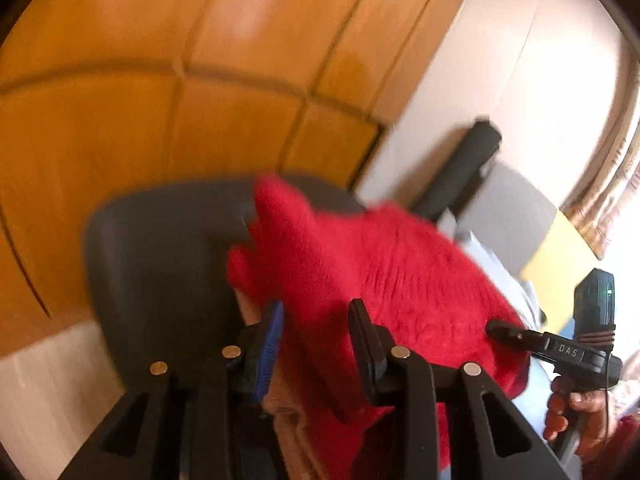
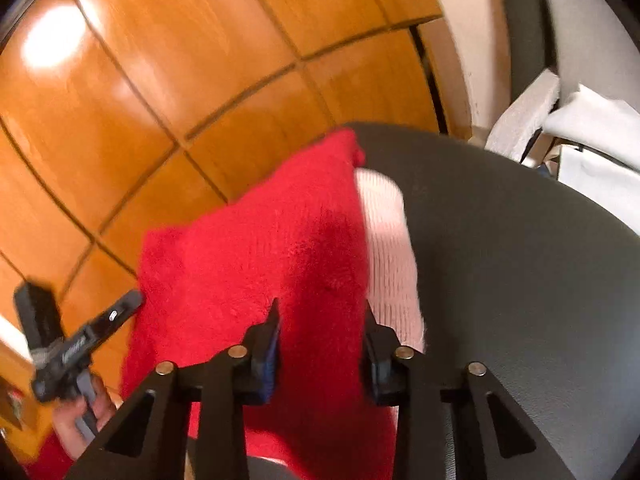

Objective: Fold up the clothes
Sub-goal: 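Lower the red sweater onto the folded pink sweater with both grippers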

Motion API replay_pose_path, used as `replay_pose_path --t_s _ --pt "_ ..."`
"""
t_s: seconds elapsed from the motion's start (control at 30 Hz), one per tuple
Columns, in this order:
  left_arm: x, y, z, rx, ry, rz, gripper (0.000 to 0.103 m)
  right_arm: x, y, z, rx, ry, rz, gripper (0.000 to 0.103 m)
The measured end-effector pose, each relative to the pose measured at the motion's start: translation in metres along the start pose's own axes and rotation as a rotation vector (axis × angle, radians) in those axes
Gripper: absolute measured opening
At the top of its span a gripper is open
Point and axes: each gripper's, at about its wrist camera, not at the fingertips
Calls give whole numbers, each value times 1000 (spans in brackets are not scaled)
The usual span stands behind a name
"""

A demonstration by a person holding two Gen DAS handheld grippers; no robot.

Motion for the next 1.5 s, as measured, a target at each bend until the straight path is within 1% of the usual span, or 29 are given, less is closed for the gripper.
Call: replay_pose_path --t_s 0.03,0.07,0.1,0.13,0.17,0.2,0.27,0.3,0.33,0.37,0.43,0.47,0.5,0.57,0.6,0.67,0.73,0.8,0.9,0.97,1.03,1.07,1.1,1.13,1.23,1.27,1.33,1.43,1.5 --pt "2 6 0 16 1 1 31 4 -1 0 4 -14 0 33" --pt "3 9 0 20 3 11 31 9 -3 1 4 -26 3 33" --pt "9 8 -1 12 -11 31 31 11 -7 4 -20 -33 20 40" --pt "17 7 0 -5 -57 46 31 14 -10 6 -43 -40 38 47" --pt "26 7 2 -23 -113 60 31 17 -14 9 -66 -47 55 62" --pt "35 6 6 -38 -164 60 31 20 -15 11 -83 -57 66 72" --pt "53 2 16 -65 -262 52 31 23 -1 16 -62 -113 33 73" --pt "62 0 20 -79 -311 48 31 25 6 18 -50 -135 18 72" --pt "62 -3 24 -95 -319 33 31 22 14 23 -34 -131 12 72" --pt "59 -7 28 -112 -312 14 31 20 21 29 -21 -125 7 72" --pt "46 -12 39 -134 -289 -27 31 13 25 43 -31 -92 8 70" --pt "41 -12 45 -141 -279 -36 31 10 21 48 -50 -72 19 64" --pt "37 -11 50 -143 -274 -42 31 8 16 50 -67 -55 35 48" --pt "31 -4 57 -136 -290 -54 32 3 7 53 -112 -18 62 20" --pt "29 0 60 -134 -302 -59 32 1 4 53 -131 -1 81 18" --pt "28 7 65 -132 -331 -69 32 -1 11 48 -125 10 156 16" --pt "39 -1 61 -138 -337 -57 32 8 23 45 -97 -43 172 15" --pt "48 -8 60 -144 -338 -49 34 23 14 49 -120 -74 215 15" --pt "47 -7 69 -142 -328 -47 34 36 -9 62 -157 -89 239 15" --pt "44 -6 73 -137 -322 -46 34 32 -11 64 -140 -55 260 16" --pt "44 -3 74 -135 -328 -43 34 24 -4 61 -134 1 257 21" --pt "44 -1 73 -135 -326 -38 34 19 1 59 -125 25 259 25" --pt "43 0 71 -135 -322 -33 34 11 13 57 -92 61 280 29" --pt "43 1 70 -135 -318 -28 34 2 25 52 -42 95 304 30" --pt "41 -4 65 -136 -301 -24 34 -32 49 31 104 241 332 30" --pt "41 -6 65 -133 -295 -28 34 -46 47 23 113 305 326 30" --pt "43 -6 68 -133 -307 -48 34 -70 25 6 58 412 325 29" --pt "43 -7 76 -134 -311 -71 34 -74 -23 -12 -52 433 313 28" --pt "39 -6 78 -136 -282 -54 34 -67 -57 -19 -138 424 320 23"
Point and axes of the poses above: each gripper's, at about its wrist camera, not at the fingertips, and y roughly against the way its jaws point, x to its right, z to its underside, and after that the axes turned 3 degrees about -x, right-handed
